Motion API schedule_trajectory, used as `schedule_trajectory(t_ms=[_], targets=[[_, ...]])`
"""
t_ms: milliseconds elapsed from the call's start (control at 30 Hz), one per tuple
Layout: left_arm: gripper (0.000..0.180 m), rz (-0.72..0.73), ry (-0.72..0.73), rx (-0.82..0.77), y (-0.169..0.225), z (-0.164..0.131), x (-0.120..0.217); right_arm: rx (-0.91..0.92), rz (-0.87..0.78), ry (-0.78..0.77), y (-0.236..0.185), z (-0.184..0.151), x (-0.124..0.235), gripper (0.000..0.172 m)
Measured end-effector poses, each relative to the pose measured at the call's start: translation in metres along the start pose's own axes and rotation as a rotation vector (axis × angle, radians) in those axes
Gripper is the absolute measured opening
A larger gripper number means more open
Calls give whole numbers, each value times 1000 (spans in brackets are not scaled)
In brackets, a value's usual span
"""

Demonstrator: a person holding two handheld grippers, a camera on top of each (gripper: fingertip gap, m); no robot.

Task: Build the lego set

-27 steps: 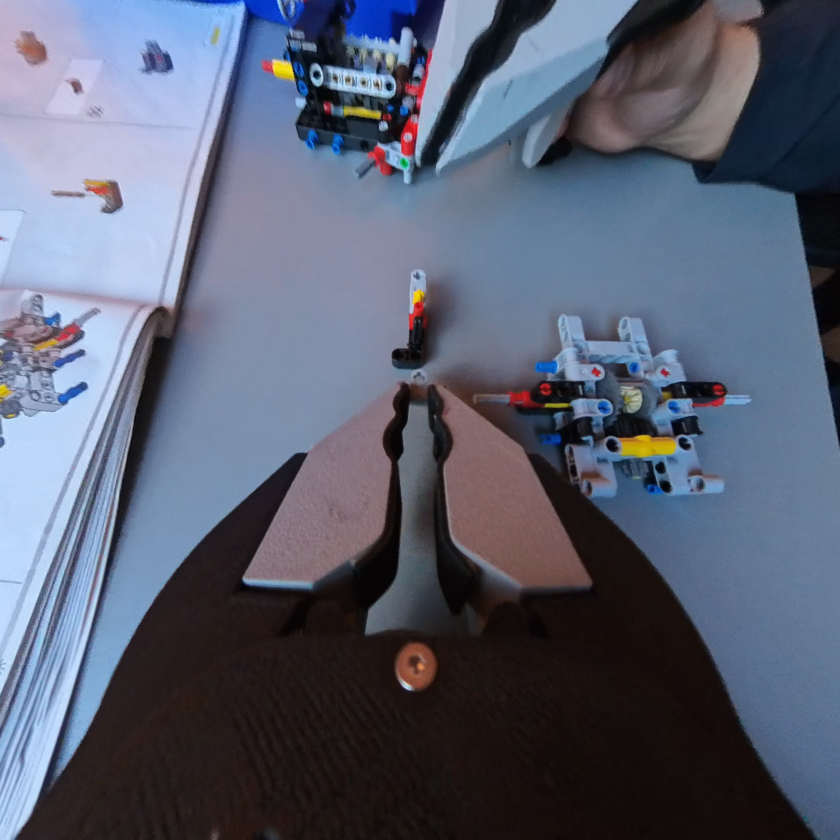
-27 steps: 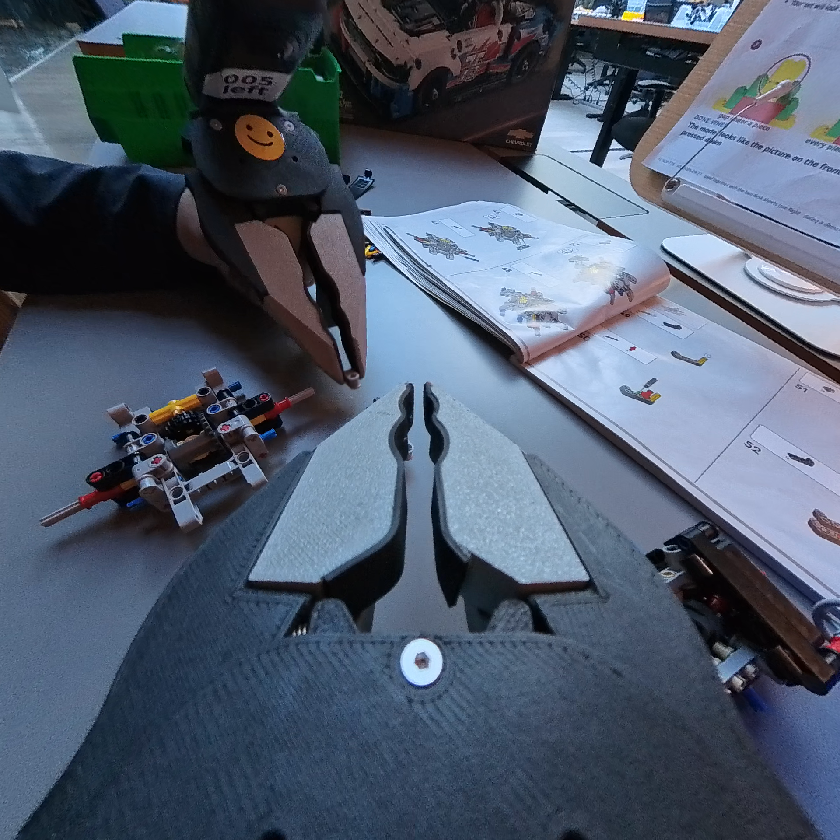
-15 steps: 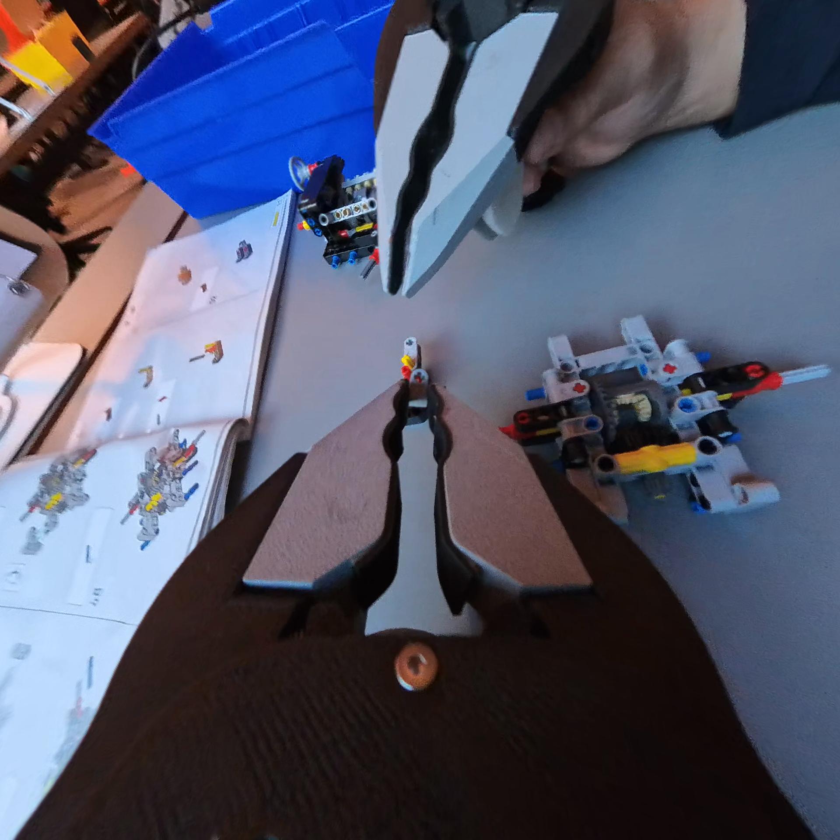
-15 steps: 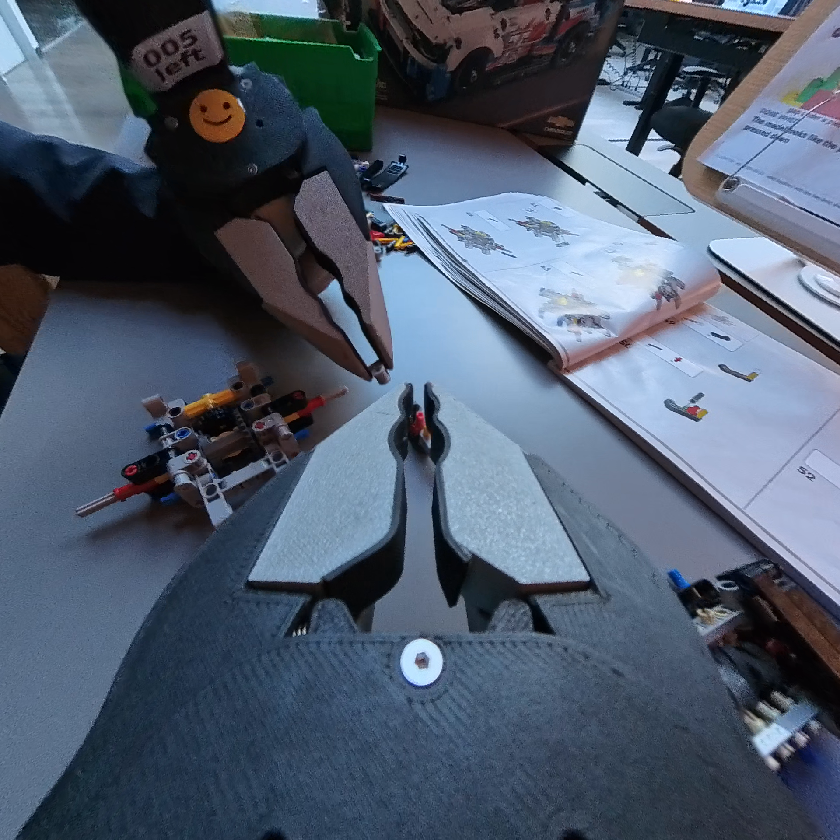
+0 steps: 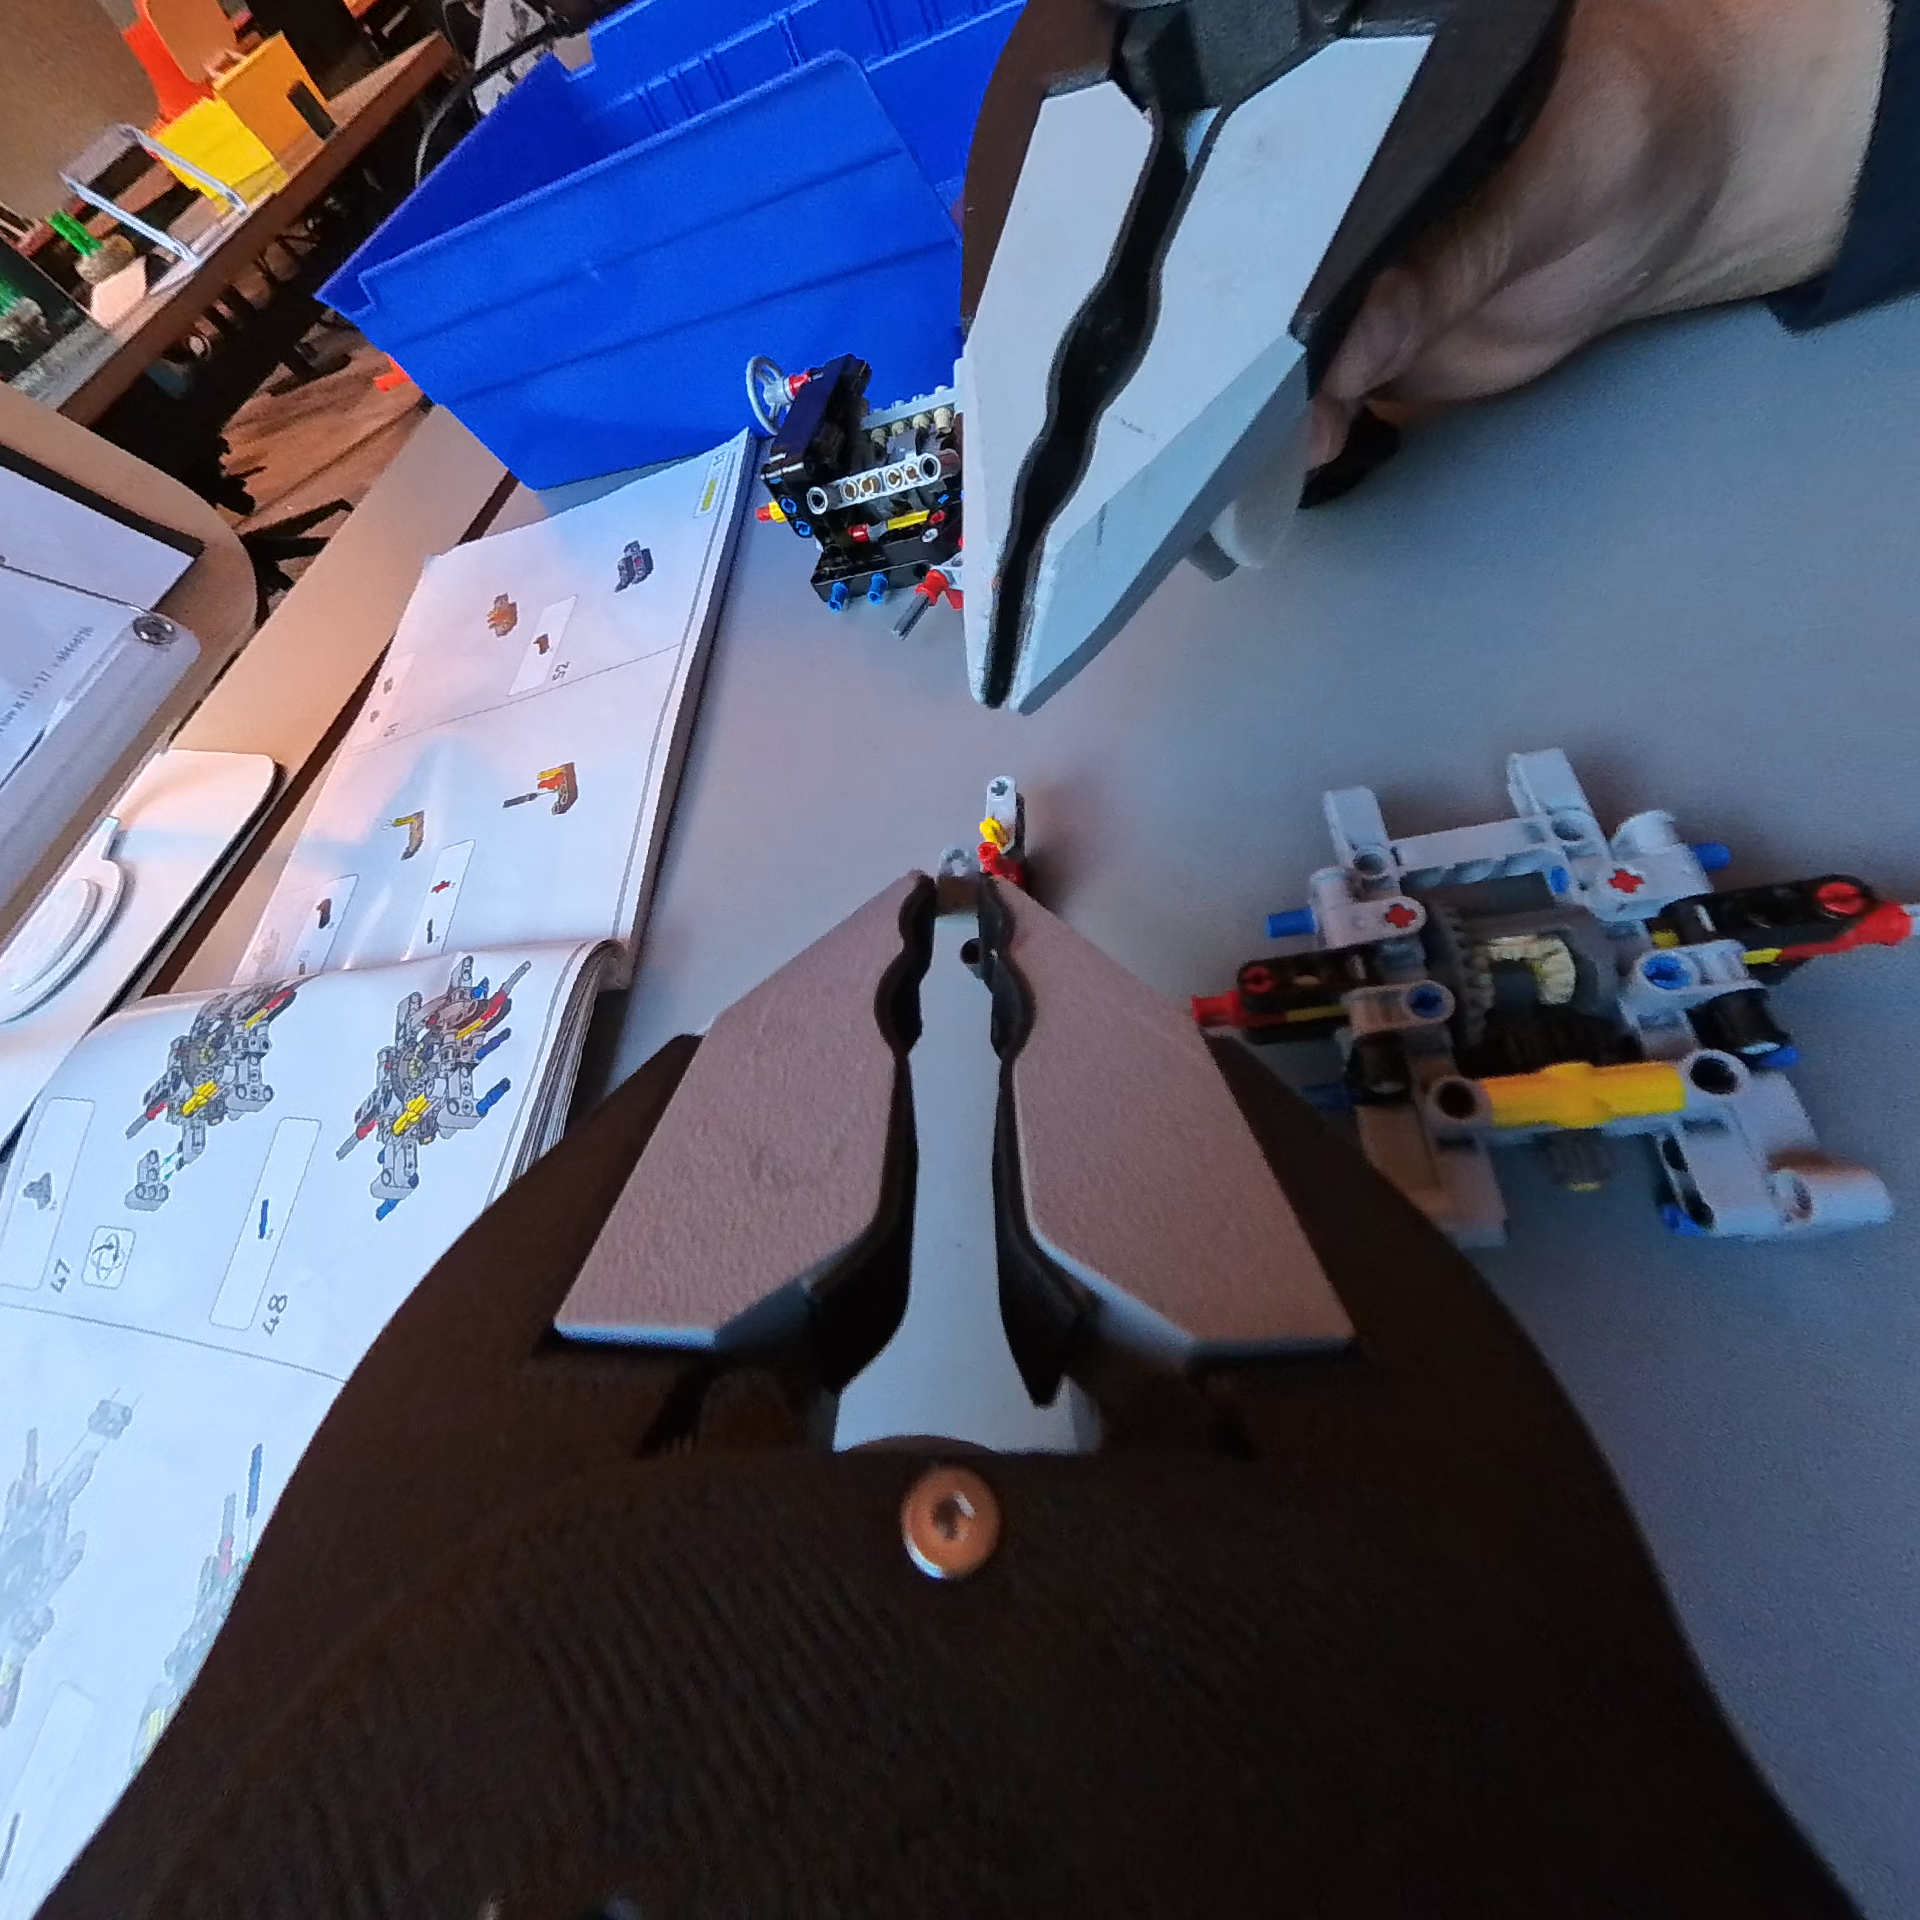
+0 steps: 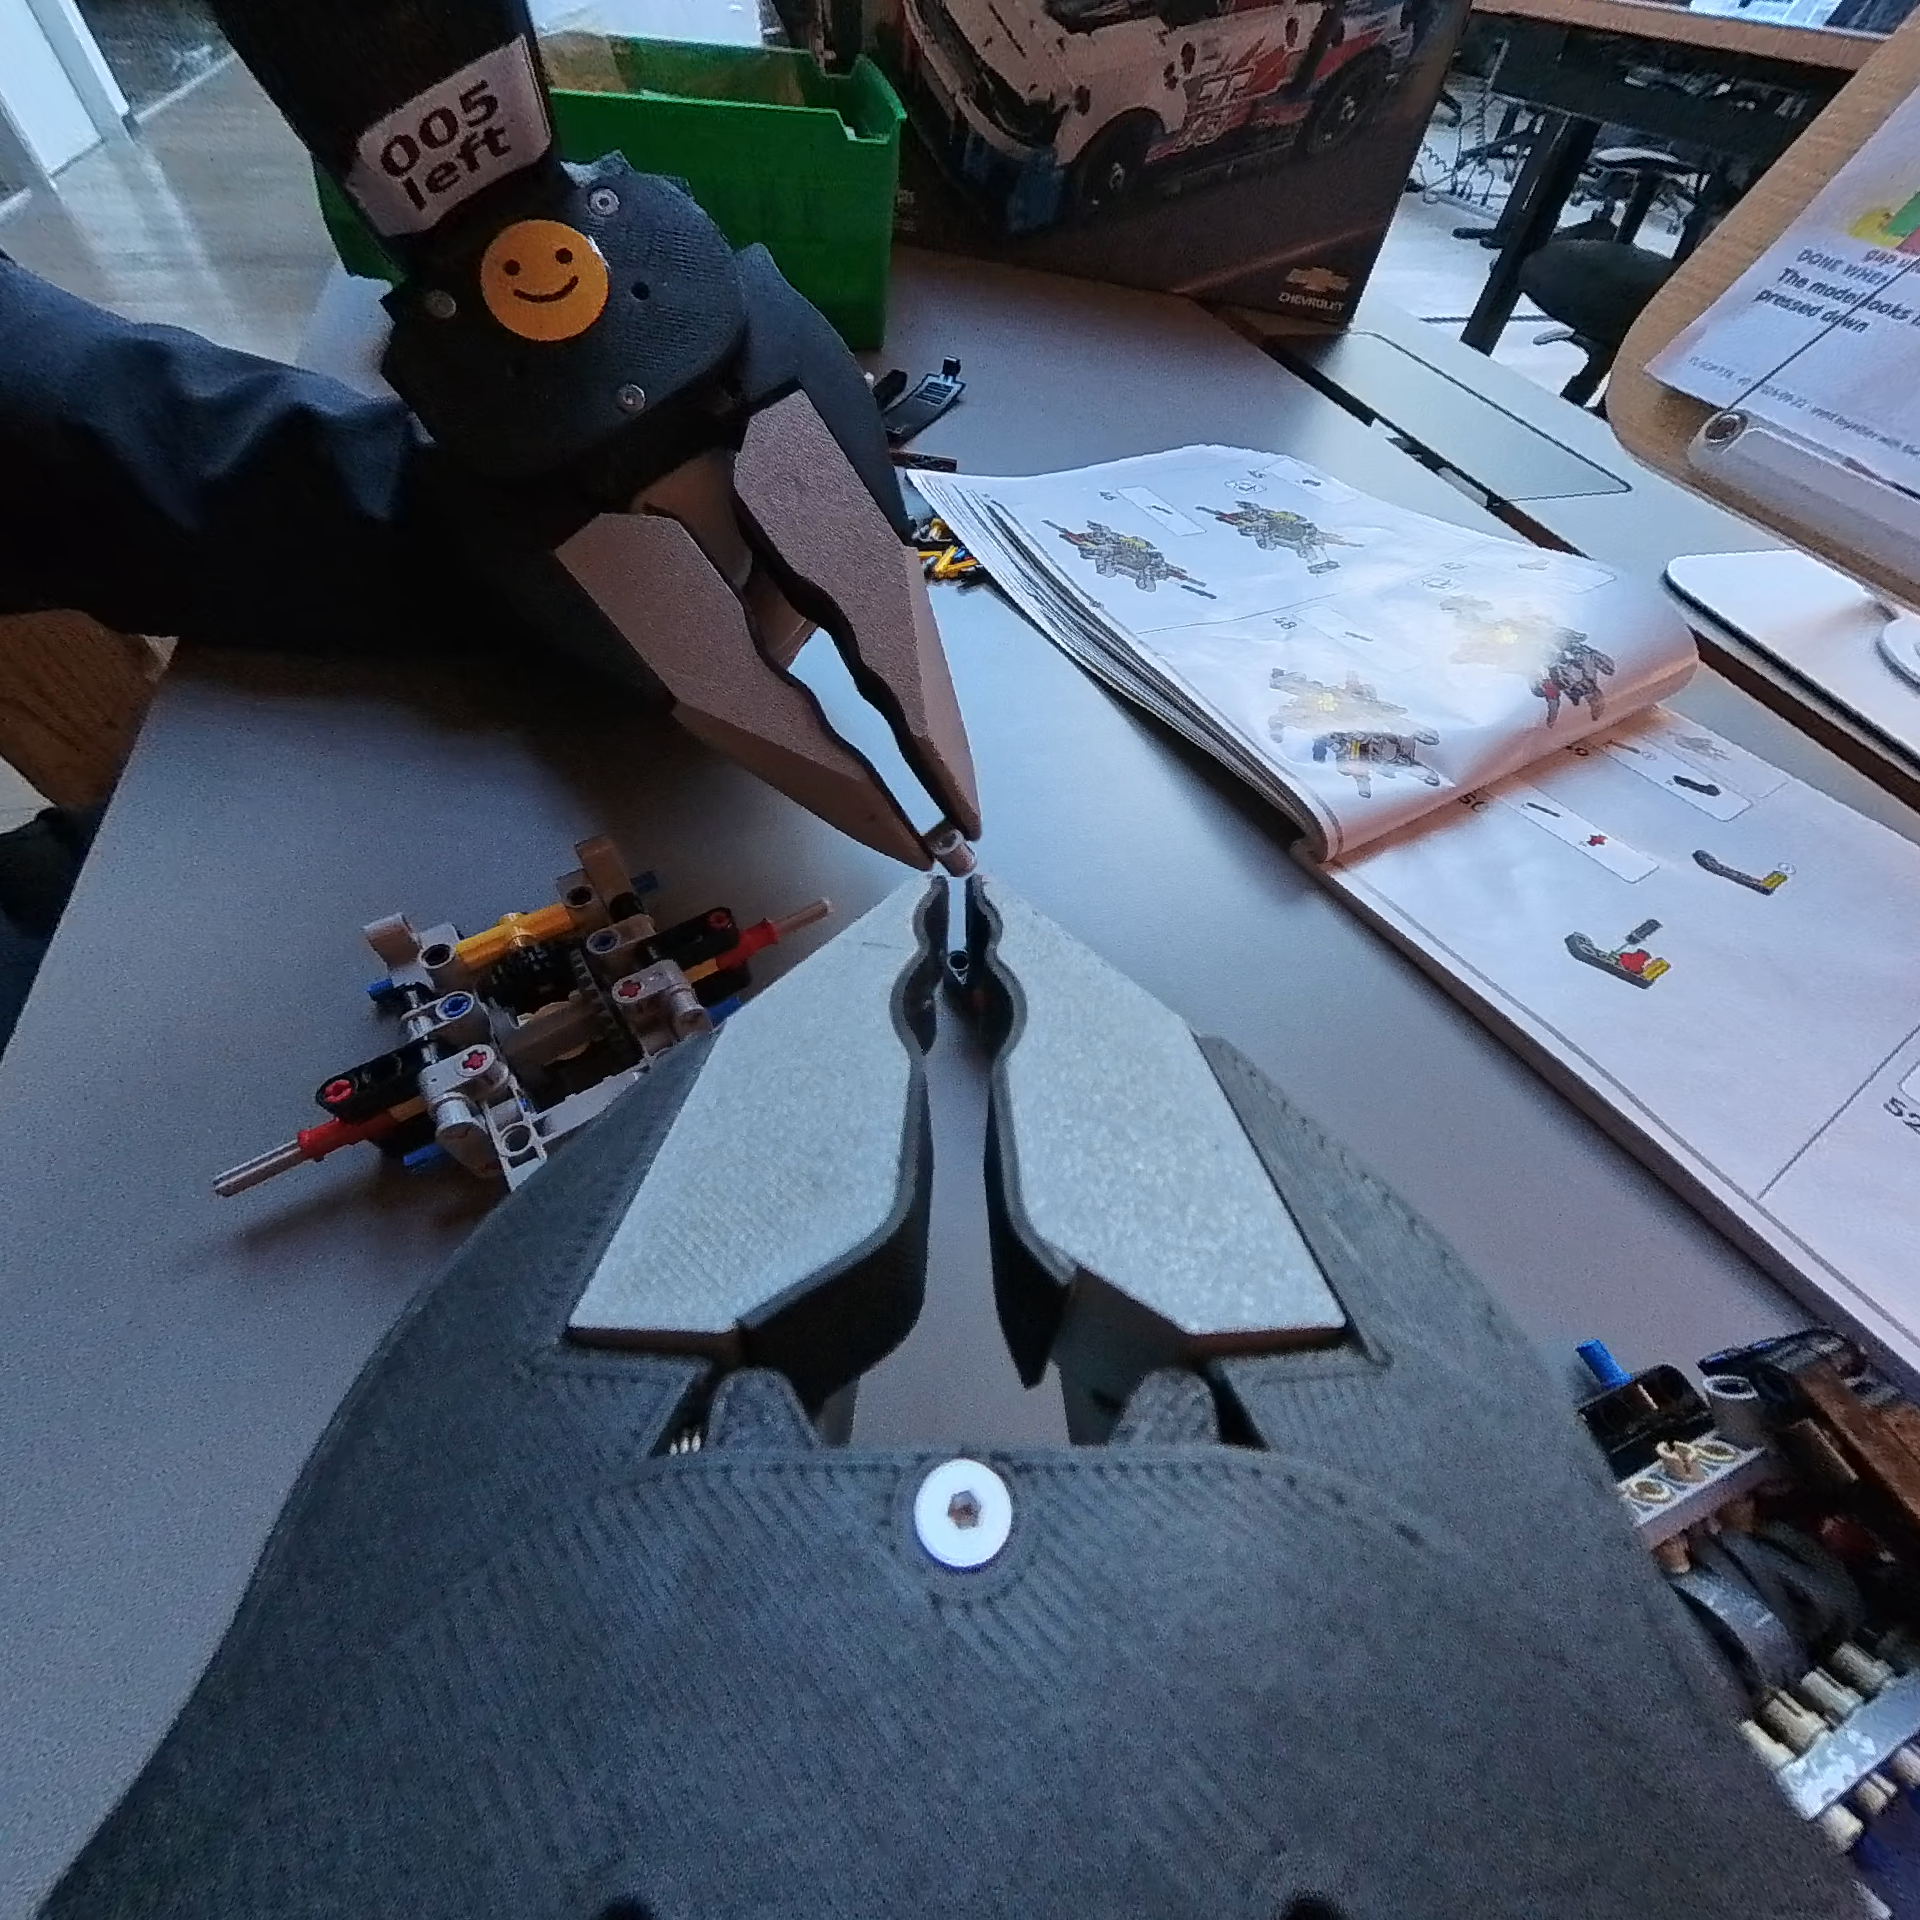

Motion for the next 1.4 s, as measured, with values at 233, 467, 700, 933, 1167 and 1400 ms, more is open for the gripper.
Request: schedule_trajectory(t_ms=[233, 467, 700, 933, 1167, 1400], targets=[[6, -1, -14, 18, -2, -2, -2, -3, -26, -2, 5, -1, 1, 0], [5, -73, -22, 135, -3, -5, -3, 3, -56, -21, 11, -4, 2, 0], [5, -115, 0, 231, -7, -7, -2, -3, -50, -36, 12, -5, 1, 0], [6, -114, -25, 210, -5, -8, -4, -1, -45, -42, 11, -6, 0, 0], [6, -111, -25, 213, -6, -8, -4, 4, -45, -44, 10, -6, 0, 1], [6, -112, -26, 210, -5, -8, -4, 3, -43, -45, 10, -6, 0, 1]])
Point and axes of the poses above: each gripper's, where its closed fingertips meet, x back along the fingers, z out of its top, y = z × x across the jaws, the point moved 5 cm from there along x, back along the fingers, and after that the axes turned 11 degrees about -z, right-handed, at the moved point
